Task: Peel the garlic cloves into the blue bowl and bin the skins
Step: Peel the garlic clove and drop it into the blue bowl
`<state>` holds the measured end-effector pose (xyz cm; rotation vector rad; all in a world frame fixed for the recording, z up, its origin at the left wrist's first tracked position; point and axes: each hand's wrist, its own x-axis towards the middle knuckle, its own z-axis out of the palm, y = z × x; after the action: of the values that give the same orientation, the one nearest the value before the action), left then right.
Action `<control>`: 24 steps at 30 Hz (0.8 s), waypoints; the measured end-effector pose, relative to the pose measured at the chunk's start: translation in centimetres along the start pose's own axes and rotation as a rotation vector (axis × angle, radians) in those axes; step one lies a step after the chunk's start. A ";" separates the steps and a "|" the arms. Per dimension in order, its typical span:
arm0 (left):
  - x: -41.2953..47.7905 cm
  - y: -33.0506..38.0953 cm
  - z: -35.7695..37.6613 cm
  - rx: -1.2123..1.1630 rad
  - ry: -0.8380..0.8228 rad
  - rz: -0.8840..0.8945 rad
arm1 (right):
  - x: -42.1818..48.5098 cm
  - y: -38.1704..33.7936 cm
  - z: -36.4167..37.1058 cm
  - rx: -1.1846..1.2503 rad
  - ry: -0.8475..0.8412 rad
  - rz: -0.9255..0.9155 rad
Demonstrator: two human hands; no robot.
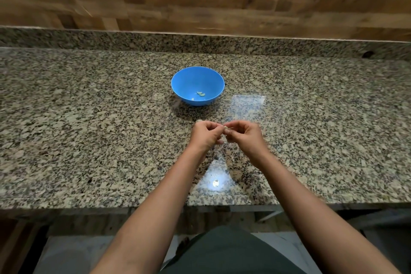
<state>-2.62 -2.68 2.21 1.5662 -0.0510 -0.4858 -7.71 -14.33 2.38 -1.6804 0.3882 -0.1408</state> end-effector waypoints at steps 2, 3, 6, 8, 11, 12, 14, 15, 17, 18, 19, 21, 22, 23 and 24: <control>0.0 0.0 0.2 -0.002 -0.004 -0.012 | -0.1 0.2 0.2 0.087 0.014 0.024; 0.0 0.0 0.3 -0.004 -0.005 -0.021 | 0.0 0.2 0.3 0.133 0.016 0.043; 0.2 0.1 0.4 0.014 -0.012 -0.040 | 0.0 0.1 0.4 0.343 0.045 0.129; 0.3 -0.3 0.2 0.038 0.014 -0.060 | 0.0 -0.1 0.1 0.539 0.094 0.195; 0.5 -1.1 -0.7 0.090 0.054 -0.097 | 0.3 -0.3 -0.8 0.654 0.097 0.229; 0.5 -1.2 -0.8 0.104 0.050 -0.104 | 0.3 -0.4 -1.1 0.650 0.083 0.234; 0.3 -1.0 -0.9 0.105 0.006 -0.107 | 0.3 -0.3 -1.4 0.627 0.060 0.247; 0.2 -0.8 -0.7 0.091 -0.021 -0.101 | 0.3 -0.2 -1.3 0.618 0.049 0.249; 0.1 -0.5 -0.2 0.027 -0.066 -0.092 | 0.2 -0.1 -1.0 0.605 0.026 0.245; 0.0 -0.4 0.0 -0.018 -0.084 -0.092 | 0.2 -0.1 -0.8 0.601 0.015 0.239; -0.1 -0.4 0.3 -0.063 -0.098 -0.095 | 0.1 -0.1 -0.6 0.595 0.005 0.230; -0.2 -0.4 0.5 -0.131 -0.109 -0.101 | 0.1 -0.1 -0.5 0.579 -0.007 0.212; -0.2 -0.4 0.6 -0.161 -0.103 -0.109 | 0.1 -0.1 -0.5 0.570 -0.003 0.204; -0.1 -0.4 0.6 -0.193 -0.096 -0.120 | 0.1 -0.1 -0.5 0.554 0.007 0.194; -0.1 -0.4 0.6 -0.216 -0.086 -0.130 | 0.1 -0.1 -0.5 0.518 0.020 0.178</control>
<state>-2.97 -3.15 1.90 1.3417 0.0367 -0.6394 -7.71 -14.82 2.52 -1.1299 0.4686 -0.1147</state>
